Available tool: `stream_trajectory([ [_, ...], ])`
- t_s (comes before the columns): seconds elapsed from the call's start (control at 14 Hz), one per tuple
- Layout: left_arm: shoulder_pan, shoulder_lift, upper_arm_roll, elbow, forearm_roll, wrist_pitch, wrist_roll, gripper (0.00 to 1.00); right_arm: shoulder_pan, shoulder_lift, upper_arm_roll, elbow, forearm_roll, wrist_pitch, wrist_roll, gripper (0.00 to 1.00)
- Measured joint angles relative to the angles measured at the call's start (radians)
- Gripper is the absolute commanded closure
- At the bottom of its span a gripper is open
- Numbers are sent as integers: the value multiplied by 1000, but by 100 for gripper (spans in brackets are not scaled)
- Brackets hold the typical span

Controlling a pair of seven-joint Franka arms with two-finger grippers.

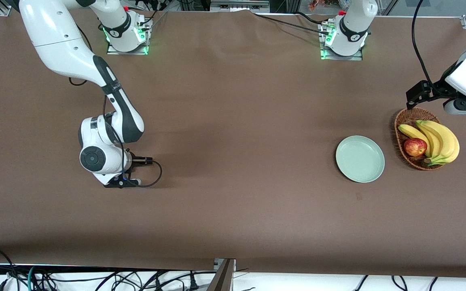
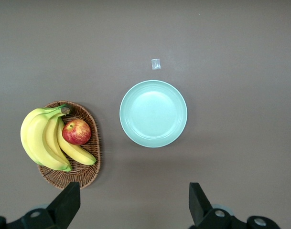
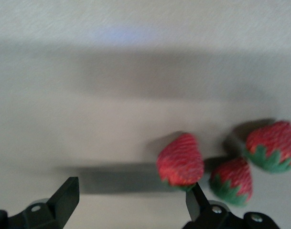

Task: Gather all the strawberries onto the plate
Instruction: 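Lower the right gripper and close it on one strawberry, then carry the strawberry to mid-table and release it with the right gripper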

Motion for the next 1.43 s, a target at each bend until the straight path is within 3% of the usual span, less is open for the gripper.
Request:
stream_trajectory([
  [0.36, 0, 0, 0, 0, 0, 0, 0, 0, -25, 7, -3, 3, -20, 41, -2, 1],
  [0.43, 0, 0, 0, 0, 0, 0, 0, 0, -35, 7, -3, 4, -22, 45, -4, 9],
  [0.5, 0, 0, 0, 0, 0, 0, 0, 0, -44, 7, -3, 6, -22, 48, -6, 25],
  [0.71, 0, 0, 0, 0, 0, -2, 0, 0, -51, 6, -1, 17, -22, 50, -7, 38],
  [1.14, 0, 0, 1, 0, 0, -7, 0, 0, -48, 2, 7, 21, -21, 49, -4, 88],
  [1.43, 0, 0, 2, 0, 0, -9, 0, 0, -44, 3, 16, 34, -21, 50, -3, 92],
])
